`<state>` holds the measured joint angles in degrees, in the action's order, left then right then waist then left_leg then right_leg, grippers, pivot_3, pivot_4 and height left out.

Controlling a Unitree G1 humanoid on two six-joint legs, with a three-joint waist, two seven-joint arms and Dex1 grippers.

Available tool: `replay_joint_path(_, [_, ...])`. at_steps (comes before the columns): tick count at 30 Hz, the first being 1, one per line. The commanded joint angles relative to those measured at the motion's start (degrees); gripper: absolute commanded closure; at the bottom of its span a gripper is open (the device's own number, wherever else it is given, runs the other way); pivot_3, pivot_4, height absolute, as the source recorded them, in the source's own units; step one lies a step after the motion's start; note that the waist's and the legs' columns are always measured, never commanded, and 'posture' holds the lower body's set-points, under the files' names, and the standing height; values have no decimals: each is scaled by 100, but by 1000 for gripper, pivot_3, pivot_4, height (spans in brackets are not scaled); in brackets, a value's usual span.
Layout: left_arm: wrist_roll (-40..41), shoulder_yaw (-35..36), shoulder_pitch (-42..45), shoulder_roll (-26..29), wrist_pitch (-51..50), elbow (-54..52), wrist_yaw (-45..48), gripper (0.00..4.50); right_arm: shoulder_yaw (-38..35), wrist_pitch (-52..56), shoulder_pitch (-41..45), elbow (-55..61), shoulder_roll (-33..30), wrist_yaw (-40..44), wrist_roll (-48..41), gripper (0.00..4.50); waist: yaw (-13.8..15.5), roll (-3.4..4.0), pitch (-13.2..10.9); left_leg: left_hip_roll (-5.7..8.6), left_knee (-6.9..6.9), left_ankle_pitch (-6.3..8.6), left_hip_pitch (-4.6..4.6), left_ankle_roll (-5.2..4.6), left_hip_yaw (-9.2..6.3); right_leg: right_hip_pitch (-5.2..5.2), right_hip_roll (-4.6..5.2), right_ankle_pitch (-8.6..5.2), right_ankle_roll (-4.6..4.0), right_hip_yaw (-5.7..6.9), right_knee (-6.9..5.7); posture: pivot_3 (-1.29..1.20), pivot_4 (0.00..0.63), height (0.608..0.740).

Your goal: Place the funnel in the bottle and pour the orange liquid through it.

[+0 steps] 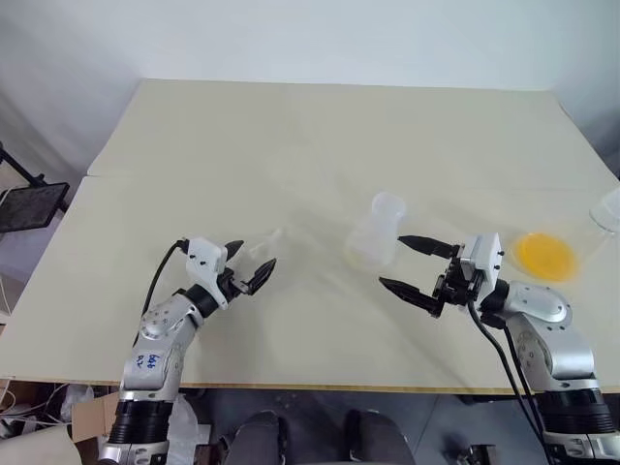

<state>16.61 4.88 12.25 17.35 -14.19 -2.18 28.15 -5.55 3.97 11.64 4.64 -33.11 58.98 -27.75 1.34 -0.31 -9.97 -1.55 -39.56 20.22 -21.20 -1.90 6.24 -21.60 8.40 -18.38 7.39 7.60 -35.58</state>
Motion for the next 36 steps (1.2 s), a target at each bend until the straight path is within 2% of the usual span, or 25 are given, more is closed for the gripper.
replay_joint_path(1, [-2, -158, 253, -60, 167, 237, 196, 230, -172, 1, -109, 314, 3, -100, -109, 0, 5, 0, 0, 0, -1, 0, -1, 0, -3, 0, 0, 0, 0, 3, -2, 0, 150, 740])
replay_joint_path(3, [-44, -195, 331, -35, 200, 334, 238, 621, -188, -12, -159, 344, 2, -141, -117, 0, 0, 0, 0, 0, 0, 0, -1, 0, -2, 0, -1, 0, 0, 3, -2, 0, 150, 740])
replay_joint_path(8, [-81, -134, 436, -9, 278, 511, 239, 1999, -221, -51, -282, 396, 16, -206, -137, 0, -16, 0, 0, -3, 0, 0, 0, 1, -1, 0, -4, 0, 0, 3, 0, 0, 150, 740])
replay_joint_path(11, [-82, -121, 459, -14, 272, 534, 227, 3004, -220, -73, -343, 427, 27, -232, -152, 0, -12, 0, 0, -5, 0, 0, 0, 1, -2, 0, -5, 0, 0, 3, -1, 0, 150, 740])
replay_joint_path(17, [-81, -123, 458, -30, 293, 523, 234, 4424, -218, -115, -397, 444, 46, -264, -159, 0, 0, 0, 0, -2, -2, 0, -1, 1, -1, 1, -2, 0, 0, 0, 0, 0, 150, 740])
replay_joint_path(23, [136, 17, 570, -29, 214, 491, 341, 4424, -229, -171, -461, 465, 11, -261, -131, 0, -4, 0, 0, -3, -2, 0, -1, 1, -2, 1, -2, 0, 0, 1, 1, 0, 150, 740])
replay_joint_path(26, [571, 121, 553, 375, -120, 173, 980, 4424, -391, -155, -599, 610, -68, -280, -200, 0, -6, 0, -1, -4, 0, 0, -1, 1, -3, 0, -3, 0, 0, 3, 0, 0, 150, 740])
replay_joint_path(30, [877, 44, 675, 1500, -708, -94, 2140, 4424, -830, -55, -907, 823, -144, -438, -315, 0, -15, 4, -3, -7, 0, 0, -2, 2, -3, -1, -6, -1, -1, 3, 1, 0, 150, 740])
replay_joint_path(31, [974, -31, 831, 1942, -970, -112, 2599, 4424, -992, -48, -1051, 873, -148, -508, -341, 0, -6, 6, -4, -6, 1, 0, -1, 2, -3, -1, -6, -1, -1, 1, 1, 0, 150, 740])
replay_joint_path(32, [1039, -165, 1091, 2485, -1259, -50, 3214, 4424, -1135, -49, -1207, 944, -133, -616, -323, 0, 5, 5, -5, -5, 0, 0, -1, 2, -3, -1, -6, -1, -2, 0, 1, 0, 150, 740])
replay_joint_path(34, [1155, -364, 1638, 3211, -1769, 158, 4027, 4424, -1335, -50, -1444, 1075, -91, -791, -302, 0, 21, 7, -12, -4, -3, 0, -8, 4, -9, -2, -9, -2, -3, 4, 0, 0, 150, 740])
replay_joint_path(36, [1215, -560, 2341, 3519, -2159, 491, 4491, 4424, -1477, -76, -1629, 1207, -35, -942, -299, 0, 21, 13, -15, -2, -1, 1, -9, 5, -5, -3, -11, -3, -3, -3, 7, 0, 150, 740])
